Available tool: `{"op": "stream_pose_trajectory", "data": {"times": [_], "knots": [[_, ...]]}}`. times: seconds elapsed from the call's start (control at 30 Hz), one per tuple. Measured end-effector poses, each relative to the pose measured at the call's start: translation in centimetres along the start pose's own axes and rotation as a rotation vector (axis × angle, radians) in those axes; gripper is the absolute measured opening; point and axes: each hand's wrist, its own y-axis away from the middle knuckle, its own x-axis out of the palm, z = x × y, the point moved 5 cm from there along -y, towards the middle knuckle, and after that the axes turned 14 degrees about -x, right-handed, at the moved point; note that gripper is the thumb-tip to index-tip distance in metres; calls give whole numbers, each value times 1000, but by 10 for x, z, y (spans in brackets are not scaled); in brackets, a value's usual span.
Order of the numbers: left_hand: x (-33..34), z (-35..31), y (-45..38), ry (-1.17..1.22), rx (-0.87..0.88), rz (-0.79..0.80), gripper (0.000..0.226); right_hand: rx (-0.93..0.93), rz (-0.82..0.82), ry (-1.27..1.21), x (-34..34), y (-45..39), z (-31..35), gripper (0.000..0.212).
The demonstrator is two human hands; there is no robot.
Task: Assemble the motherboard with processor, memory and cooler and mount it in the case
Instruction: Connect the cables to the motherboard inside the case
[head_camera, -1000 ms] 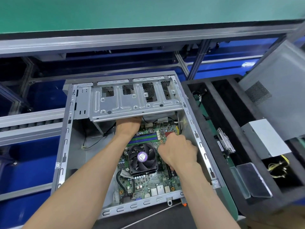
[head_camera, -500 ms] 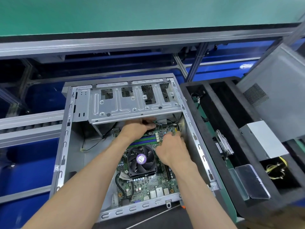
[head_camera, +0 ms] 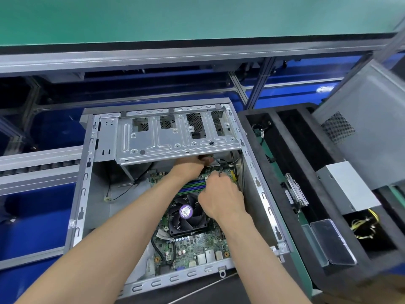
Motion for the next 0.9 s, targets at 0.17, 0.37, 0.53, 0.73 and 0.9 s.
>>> {"op": "stream_pose_trajectory", "data": {"times": [0.17,0.37,0.53,0.73,0.9], "knots": [[9,-18,7,134,65,62,48,16,-28,-19,-2,0,1,40],[21,-35,11,224,-26,103,34,55,-32,-19,-4,3,-2,35],[19,-41,11,360,42,65,14,80,-13,-12,-1,3,-7,43],[-2,-5,15,-117,-18,184,50,41,33,34,1,1,-9,41],[-25,22,25,-190,-1,126,38,0,45,40,1,1,-5,35]]}}
